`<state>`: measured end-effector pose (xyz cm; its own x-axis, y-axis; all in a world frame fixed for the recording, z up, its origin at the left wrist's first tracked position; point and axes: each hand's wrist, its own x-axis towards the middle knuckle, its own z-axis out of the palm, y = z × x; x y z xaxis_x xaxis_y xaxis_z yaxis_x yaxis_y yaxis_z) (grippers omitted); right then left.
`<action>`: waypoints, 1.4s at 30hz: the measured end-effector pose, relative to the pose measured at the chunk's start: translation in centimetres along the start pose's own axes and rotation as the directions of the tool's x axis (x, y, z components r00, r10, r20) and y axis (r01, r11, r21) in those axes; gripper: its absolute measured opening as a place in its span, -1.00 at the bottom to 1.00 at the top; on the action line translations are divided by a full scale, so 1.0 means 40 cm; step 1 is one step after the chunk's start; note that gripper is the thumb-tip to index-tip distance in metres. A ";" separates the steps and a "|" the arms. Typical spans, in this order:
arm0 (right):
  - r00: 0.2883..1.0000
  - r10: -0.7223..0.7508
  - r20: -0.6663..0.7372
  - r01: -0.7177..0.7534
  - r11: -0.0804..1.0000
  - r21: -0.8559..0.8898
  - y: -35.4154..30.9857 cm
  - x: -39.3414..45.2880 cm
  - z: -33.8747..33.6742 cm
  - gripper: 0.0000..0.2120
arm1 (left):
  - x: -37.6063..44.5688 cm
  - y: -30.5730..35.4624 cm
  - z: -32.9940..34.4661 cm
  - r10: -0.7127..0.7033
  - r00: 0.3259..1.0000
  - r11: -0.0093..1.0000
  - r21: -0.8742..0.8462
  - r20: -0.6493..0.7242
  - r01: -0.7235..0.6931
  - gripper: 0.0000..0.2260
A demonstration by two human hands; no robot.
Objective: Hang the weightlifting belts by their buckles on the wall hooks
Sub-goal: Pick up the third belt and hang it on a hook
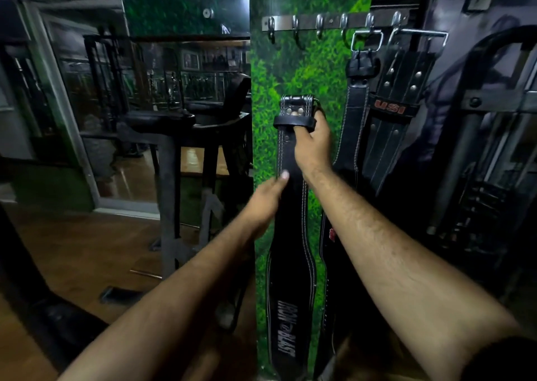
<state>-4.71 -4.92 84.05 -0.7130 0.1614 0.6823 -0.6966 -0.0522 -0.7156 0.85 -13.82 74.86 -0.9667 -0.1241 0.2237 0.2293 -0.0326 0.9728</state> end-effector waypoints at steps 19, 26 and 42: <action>0.976 -0.197 0.086 0.208 0.753 -0.624 0.188 -0.276 -0.112 -0.44 | 0.035 0.170 0.056 0.159 0.950 0.915 -0.322 -0.269 -0.244 -0.72; 0.938 0.269 0.218 0.047 0.525 -0.850 0.279 -0.389 -0.197 -0.49 | 0.028 0.159 0.010 0.136 0.963 0.917 -0.339 -0.231 -0.210 -0.76; 0.991 0.063 0.116 0.037 0.712 -0.701 0.186 -0.364 -0.056 -0.48 | 0.020 0.119 -0.052 0.018 0.967 0.939 -0.328 -0.254 -0.104 -0.71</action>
<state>0.68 -5.46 68.47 -0.7603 0.0421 0.6483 -0.4661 0.6598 -0.5894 1.41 -16.14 79.56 -0.9020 -0.3722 0.2187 0.3526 -0.3431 0.8706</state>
